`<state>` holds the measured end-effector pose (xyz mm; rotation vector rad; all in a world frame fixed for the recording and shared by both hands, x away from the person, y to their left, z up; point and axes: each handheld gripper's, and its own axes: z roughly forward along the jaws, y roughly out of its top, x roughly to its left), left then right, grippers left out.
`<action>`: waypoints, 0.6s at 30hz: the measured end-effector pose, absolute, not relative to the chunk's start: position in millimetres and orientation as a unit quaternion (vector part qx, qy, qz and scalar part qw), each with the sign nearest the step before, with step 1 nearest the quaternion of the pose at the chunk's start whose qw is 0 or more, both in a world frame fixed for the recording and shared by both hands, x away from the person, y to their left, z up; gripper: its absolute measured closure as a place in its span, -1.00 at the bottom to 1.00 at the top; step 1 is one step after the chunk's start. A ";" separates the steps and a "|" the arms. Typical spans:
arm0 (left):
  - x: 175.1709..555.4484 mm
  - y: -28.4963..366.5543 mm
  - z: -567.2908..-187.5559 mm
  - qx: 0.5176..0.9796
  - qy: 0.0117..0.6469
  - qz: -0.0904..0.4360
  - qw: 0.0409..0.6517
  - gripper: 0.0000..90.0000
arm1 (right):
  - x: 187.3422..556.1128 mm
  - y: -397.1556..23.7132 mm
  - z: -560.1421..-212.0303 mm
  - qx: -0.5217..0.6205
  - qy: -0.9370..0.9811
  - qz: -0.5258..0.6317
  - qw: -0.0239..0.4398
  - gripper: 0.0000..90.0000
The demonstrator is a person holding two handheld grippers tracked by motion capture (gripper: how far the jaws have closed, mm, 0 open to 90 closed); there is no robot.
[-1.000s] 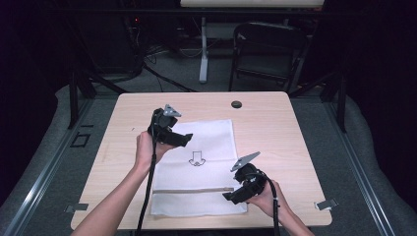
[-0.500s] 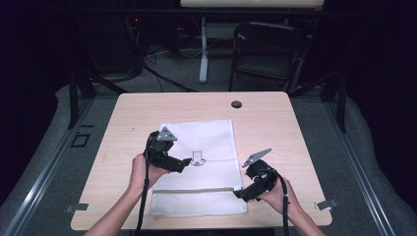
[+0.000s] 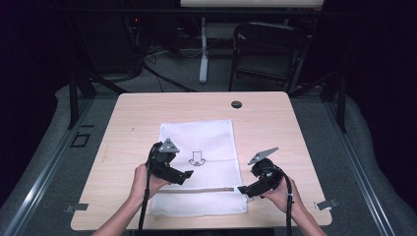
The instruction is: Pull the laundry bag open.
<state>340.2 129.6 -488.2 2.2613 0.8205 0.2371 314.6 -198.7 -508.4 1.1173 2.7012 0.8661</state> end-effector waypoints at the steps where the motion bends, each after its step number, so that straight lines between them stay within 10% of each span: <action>1: 340.1 128.5 -488.5 0.875 0.318 0.090 0.355 -0.89 | 315.1 -199.5 -508.2 0.364 0.886 0.283 0.046 -0.61; 10: 336.5 112.2 -492.2 0.879 0.299 0.088 0.361 -0.85 | 315.1 -200.4 -509.3 0.375 0.880 0.287 0.049 -0.40; 18: 335.5 90.6 -502.6 0.889 0.271 0.075 0.360 -0.76 | 318.1 -197.7 -511.9 0.373 0.880 0.290 0.050 0.24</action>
